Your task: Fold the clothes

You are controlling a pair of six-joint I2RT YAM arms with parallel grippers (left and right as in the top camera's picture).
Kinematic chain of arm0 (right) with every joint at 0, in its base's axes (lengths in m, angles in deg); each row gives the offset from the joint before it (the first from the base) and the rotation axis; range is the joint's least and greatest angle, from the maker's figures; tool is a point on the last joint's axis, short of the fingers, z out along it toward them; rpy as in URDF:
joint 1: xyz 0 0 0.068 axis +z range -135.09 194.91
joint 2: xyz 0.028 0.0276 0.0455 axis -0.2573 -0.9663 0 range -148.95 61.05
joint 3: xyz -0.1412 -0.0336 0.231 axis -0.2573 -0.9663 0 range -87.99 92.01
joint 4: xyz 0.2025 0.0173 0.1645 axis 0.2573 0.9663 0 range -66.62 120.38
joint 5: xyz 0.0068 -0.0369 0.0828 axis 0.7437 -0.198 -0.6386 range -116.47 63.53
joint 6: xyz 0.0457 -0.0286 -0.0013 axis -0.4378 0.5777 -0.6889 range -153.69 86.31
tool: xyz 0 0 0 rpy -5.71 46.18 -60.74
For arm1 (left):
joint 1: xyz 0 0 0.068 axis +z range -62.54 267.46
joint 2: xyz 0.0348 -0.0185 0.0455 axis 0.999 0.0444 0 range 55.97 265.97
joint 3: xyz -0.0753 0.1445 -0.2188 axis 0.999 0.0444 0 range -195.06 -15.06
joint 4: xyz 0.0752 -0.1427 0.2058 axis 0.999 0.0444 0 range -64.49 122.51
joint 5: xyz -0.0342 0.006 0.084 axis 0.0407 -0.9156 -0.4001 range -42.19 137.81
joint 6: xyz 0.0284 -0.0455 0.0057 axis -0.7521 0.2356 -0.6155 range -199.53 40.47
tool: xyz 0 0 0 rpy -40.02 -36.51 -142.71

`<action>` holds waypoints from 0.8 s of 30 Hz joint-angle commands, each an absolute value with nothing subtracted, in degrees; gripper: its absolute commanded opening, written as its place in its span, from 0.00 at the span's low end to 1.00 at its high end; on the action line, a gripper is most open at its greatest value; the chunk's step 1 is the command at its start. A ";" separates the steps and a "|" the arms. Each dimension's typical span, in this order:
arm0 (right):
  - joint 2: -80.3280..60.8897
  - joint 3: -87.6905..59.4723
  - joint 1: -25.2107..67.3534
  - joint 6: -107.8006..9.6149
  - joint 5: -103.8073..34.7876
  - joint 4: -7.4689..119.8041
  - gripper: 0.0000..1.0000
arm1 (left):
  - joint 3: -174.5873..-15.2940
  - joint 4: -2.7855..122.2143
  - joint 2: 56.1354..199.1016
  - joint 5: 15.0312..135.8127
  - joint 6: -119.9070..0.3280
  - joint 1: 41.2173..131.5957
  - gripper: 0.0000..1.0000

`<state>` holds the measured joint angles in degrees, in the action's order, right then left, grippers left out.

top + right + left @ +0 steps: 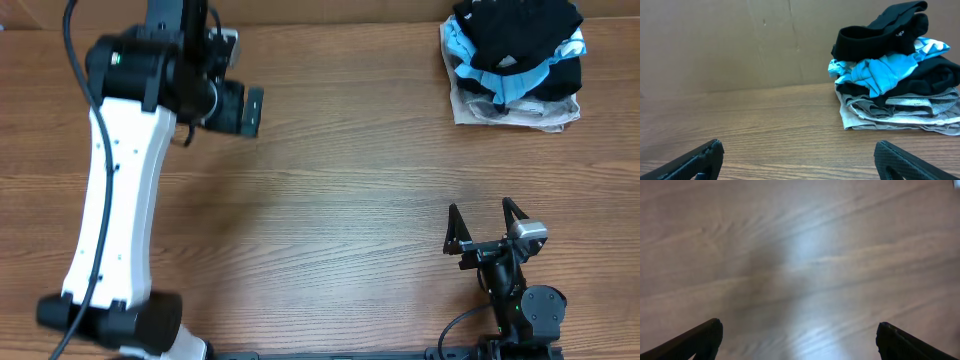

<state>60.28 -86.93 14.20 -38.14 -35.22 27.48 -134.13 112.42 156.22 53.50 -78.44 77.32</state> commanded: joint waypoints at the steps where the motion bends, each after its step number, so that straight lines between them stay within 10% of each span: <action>1: 60.89 -87.52 14.48 -37.97 -34.85 27.24 1.00 | -127.51 112.73 150.16 51.97 -79.62 75.79 1.00; 24: 60.89 -87.52 14.48 -37.95 -34.85 27.24 1.00 | -68.95 51.38 103.87 54.83 -79.56 76.32 1.00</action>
<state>60.26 -86.93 14.20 -38.14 -35.22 27.48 -77.74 55.29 111.15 55.03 -78.58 75.71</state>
